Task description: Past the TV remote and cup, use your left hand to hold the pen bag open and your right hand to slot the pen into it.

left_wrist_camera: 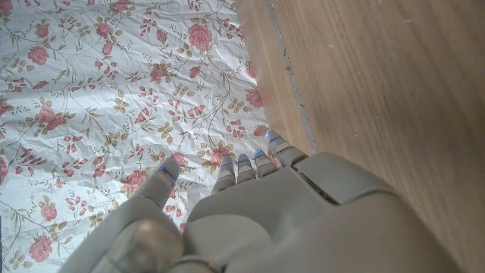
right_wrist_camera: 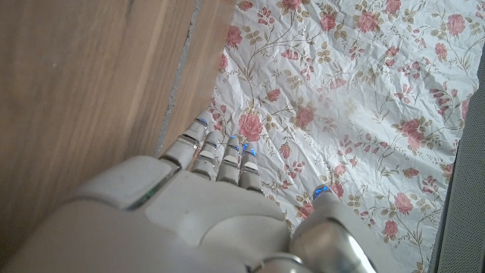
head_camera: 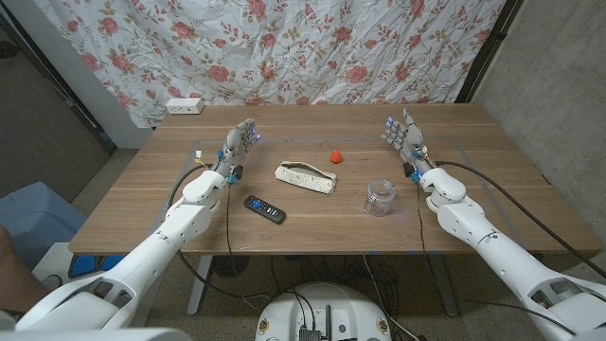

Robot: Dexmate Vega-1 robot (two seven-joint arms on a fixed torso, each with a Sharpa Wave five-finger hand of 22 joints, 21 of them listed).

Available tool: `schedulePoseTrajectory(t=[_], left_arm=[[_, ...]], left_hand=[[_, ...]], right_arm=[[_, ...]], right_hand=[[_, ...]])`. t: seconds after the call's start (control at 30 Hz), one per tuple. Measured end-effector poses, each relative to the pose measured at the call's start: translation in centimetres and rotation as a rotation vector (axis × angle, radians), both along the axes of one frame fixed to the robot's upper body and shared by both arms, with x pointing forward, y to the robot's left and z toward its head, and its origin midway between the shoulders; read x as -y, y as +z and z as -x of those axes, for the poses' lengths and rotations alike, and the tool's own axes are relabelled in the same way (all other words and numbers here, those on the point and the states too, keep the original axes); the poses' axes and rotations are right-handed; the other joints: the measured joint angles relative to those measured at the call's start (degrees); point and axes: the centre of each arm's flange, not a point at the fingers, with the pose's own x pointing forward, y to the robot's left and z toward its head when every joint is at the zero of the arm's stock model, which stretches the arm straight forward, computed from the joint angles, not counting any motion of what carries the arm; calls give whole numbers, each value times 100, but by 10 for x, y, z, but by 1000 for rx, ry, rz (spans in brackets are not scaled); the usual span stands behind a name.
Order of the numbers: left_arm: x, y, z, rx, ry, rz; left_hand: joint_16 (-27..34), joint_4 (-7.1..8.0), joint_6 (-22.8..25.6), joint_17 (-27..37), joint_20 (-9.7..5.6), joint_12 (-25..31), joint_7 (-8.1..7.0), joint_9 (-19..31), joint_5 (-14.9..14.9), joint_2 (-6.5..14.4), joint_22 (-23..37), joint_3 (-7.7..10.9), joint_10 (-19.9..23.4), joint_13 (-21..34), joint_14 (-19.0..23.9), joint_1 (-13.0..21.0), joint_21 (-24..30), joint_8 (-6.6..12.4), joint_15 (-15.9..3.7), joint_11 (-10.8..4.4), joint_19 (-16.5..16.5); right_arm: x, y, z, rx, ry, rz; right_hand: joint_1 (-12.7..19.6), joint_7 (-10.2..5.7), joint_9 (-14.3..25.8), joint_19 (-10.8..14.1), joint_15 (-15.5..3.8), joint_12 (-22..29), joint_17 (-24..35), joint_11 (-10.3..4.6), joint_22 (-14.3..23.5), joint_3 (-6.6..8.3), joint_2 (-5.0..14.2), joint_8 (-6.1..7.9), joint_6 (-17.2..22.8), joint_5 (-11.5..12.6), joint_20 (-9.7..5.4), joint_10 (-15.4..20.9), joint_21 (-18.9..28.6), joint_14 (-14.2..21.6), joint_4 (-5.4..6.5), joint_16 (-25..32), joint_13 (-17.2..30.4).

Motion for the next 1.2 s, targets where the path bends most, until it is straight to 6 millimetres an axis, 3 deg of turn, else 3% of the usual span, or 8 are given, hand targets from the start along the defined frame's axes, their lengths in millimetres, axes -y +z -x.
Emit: schedulePoseTrajectory(t=[0.47,0.73,1.07,1.2], left_arm=[[-6,7,-8,-13,19,-30],[-5,13,-2,-7,33,-60],[-3,19,8,4,52,-119],[-2,22,12,9,64,-154]], left_hand=[[0,-241,203,-1,2,0,-152,-1,0,43,-1,40,124,-1,63,93,0,58,-63,-94,40],[0,-625,582,-1,-63,39,-287,-1,-50,111,-1,60,340,-1,165,256,0,101,-165,-234,165],[0,-1271,1110,-2,-111,39,-490,-1,-93,181,-17,156,652,-2,292,620,0,124,-160,-464,315],[0,-1516,1340,-2,-115,39,-636,-2,-93,178,-17,209,744,-2,383,814,0,168,-151,-529,361]], right_arm=[[-10,6,2,25,-37,32],[-11,7,9,43,-66,46],[-10,6,19,56,-95,64],[-9,6,23,60,-101,72]], right_hand=[[54,-43,-1,-1,-21,0,-56,0,-1,39,52,26,42,41,0,-1,0,20,-40,0,-16],[92,-21,-1,-44,-21,0,-96,0,-1,71,14,26,81,45,-43,-1,0,20,-71,0,-16],[122,-31,-2,-43,-52,0,-148,0,-2,119,43,26,133,45,-42,-1,0,51,-119,-29,-16],[182,-31,-2,-64,-52,0,-149,0,-2,139,-16,26,132,45,-63,-1,0,51,-147,-29,-15]])
